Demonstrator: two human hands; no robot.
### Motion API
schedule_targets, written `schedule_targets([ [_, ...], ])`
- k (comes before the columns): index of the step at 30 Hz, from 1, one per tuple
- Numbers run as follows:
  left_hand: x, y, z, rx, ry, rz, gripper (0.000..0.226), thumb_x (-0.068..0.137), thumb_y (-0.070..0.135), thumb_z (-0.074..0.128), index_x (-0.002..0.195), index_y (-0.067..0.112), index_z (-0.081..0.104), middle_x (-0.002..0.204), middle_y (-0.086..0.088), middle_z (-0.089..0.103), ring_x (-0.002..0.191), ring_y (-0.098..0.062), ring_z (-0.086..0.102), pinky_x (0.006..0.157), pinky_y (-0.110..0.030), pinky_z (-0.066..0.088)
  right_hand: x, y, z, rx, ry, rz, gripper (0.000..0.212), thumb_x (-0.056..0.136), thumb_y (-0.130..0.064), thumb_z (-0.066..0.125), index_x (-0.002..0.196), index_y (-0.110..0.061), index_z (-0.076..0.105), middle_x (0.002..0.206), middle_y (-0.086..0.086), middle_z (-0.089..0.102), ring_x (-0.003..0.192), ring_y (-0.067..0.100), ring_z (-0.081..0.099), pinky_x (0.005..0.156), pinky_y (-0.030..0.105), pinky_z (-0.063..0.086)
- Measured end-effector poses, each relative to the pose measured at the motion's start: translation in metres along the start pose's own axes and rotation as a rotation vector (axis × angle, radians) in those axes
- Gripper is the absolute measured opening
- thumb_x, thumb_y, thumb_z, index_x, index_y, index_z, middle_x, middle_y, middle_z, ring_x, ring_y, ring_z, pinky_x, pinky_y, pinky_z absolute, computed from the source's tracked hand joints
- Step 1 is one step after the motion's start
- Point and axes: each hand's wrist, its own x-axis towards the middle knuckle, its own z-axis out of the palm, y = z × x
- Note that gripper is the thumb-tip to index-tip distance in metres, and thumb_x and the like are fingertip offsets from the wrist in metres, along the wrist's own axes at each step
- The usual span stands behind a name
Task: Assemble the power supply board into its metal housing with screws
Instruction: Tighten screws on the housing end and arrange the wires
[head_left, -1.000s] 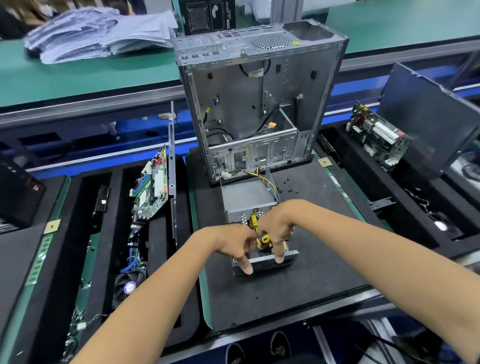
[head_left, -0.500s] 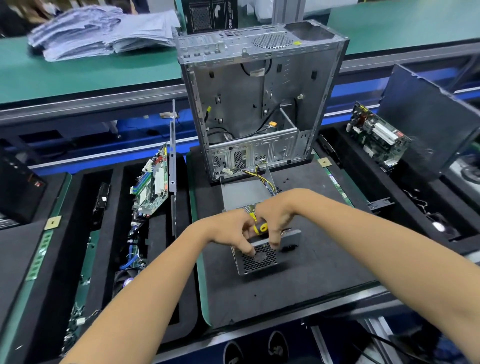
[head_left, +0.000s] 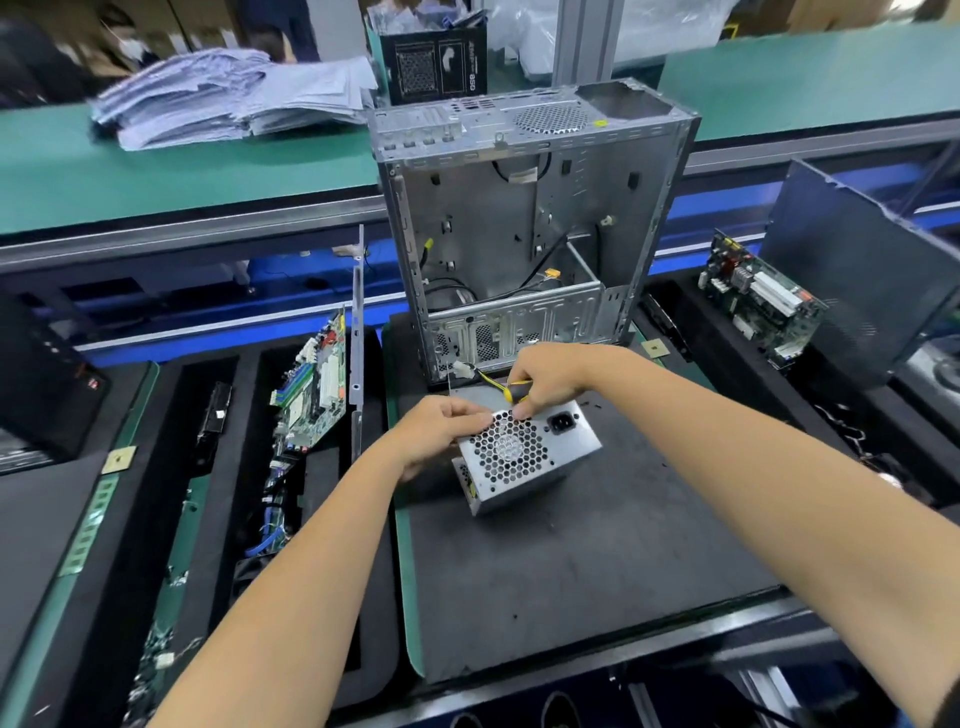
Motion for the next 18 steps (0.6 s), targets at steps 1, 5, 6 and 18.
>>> schedule_targets([
  [1,0.001,0.001,0.000,-0.001,0.021,-0.010,0.018,0.090,0.014,0.065,0.104,0.005,0.071,0.087,-0.004,0.072,0.073,-0.007,0.062,0.066,-0.016,0.047,0.002,0.000,0.001,-0.005,0.009,-0.001,0.049,0.087,-0.031,0.068,0.061,-0.017,0.029,0.059,0.000,0.028,0.054,0.017,0.026,0.056,0.031,0.022],
  [5,0.008,0.007,0.005,0.153,0.126,-0.040,0.022,0.096,0.018,0.057,0.082,0.007,0.070,0.083,-0.008,0.067,0.077,-0.015,0.054,0.078,-0.030,0.042,0.007,0.005,-0.002,0.054,-0.023,0.021,0.044,0.089,-0.029,0.065,0.061,-0.017,0.033,0.058,-0.001,0.034,0.054,0.016,0.032,0.056,0.030,0.026],
  [6,0.009,0.009,0.005,0.184,0.143,-0.041,0.027,0.096,0.018,0.055,0.072,0.010,0.066,0.076,-0.007,0.061,0.074,-0.015,0.049,0.076,-0.031,0.038,0.010,0.007,-0.002,0.066,-0.030,0.037,0.042,0.089,-0.029,0.065,0.061,-0.017,0.035,0.058,-0.001,0.036,0.054,0.016,0.034,0.056,0.030,0.027],
  [18,0.016,0.029,0.009,0.485,0.072,-0.046,0.027,0.094,0.009,0.036,0.067,0.012,0.039,0.068,-0.003,0.037,0.066,-0.017,0.032,0.062,-0.032,0.024,0.005,0.047,-0.022,0.330,0.516,0.202,0.039,0.082,-0.016,0.065,0.057,-0.011,0.036,0.055,0.000,0.036,0.053,0.017,0.032,0.048,0.026,0.024],
])
